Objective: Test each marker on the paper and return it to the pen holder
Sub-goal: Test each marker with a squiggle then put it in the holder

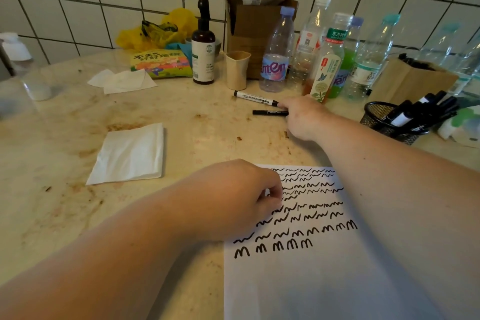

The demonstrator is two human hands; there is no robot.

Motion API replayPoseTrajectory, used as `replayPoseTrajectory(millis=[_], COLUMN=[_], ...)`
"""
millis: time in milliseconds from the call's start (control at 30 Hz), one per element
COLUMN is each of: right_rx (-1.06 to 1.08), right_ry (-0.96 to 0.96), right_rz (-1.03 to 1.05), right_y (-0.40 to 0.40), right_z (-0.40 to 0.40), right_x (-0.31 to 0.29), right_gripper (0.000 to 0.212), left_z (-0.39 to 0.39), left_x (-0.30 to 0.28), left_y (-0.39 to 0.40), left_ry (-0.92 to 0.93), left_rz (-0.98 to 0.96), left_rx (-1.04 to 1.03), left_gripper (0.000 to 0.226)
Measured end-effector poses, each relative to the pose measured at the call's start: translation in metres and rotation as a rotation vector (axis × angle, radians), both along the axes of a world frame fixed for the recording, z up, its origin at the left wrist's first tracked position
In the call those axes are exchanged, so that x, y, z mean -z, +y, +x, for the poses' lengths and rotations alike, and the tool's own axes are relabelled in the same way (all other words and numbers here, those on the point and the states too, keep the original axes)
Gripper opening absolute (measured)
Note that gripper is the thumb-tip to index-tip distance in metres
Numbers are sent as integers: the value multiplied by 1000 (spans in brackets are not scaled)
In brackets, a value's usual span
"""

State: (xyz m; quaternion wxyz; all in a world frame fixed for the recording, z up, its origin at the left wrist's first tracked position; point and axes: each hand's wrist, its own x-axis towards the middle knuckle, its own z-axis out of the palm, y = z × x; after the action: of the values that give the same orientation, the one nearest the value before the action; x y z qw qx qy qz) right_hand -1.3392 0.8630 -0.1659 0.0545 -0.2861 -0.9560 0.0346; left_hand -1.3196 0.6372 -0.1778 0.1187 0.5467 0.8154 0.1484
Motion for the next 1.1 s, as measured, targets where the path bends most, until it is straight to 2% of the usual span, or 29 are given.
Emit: replayPoseTrajectory(millis=[267, 400, 500, 600, 700, 767, 833, 933, 1033, 1100], right_rx=[60, -49, -124, -95, -10, -39, -108, -219, -293, -295], right_ry=[139, 344, 421, 507, 584, 637, 699, 746, 769, 796], right_rz=[96, -206, -467, -712, -994, -1126, -1217, -1237, -1265, -1321], right_y=[-3, -33, -65, -80, -79, -80, -80, -79, -82, -83], right_z=[13, 55, 111, 160, 186, 193, 193, 191, 188, 186], right_x=[5, -19, -35, -38, -21, -8, 2, 11, 17, 20], right_gripper=[32, 20, 24, 24, 13, 9, 6, 8, 8, 7], left_z=[-1, -1, 0, 0, 1, 2, 4, 9, 13, 15], left_x=[0, -1, 0, 2, 1, 1, -2, -10, -13, -13], left_y=[-1, -3, -3, -2, -2, -2, -2, -3, -2, -2], left_ry=[-15, -42, -37, -22, -8, -5, -9, -37, 7, 12], left_rz=[8, 24, 25, 24, 22, 35, 74, 138, 178, 210], left_rx=[8, -2, -7, -17, -16, -5, 17, 51, 102, 113], left_gripper=[16, 13, 15, 15, 17, 21, 25, 30, 53, 54])
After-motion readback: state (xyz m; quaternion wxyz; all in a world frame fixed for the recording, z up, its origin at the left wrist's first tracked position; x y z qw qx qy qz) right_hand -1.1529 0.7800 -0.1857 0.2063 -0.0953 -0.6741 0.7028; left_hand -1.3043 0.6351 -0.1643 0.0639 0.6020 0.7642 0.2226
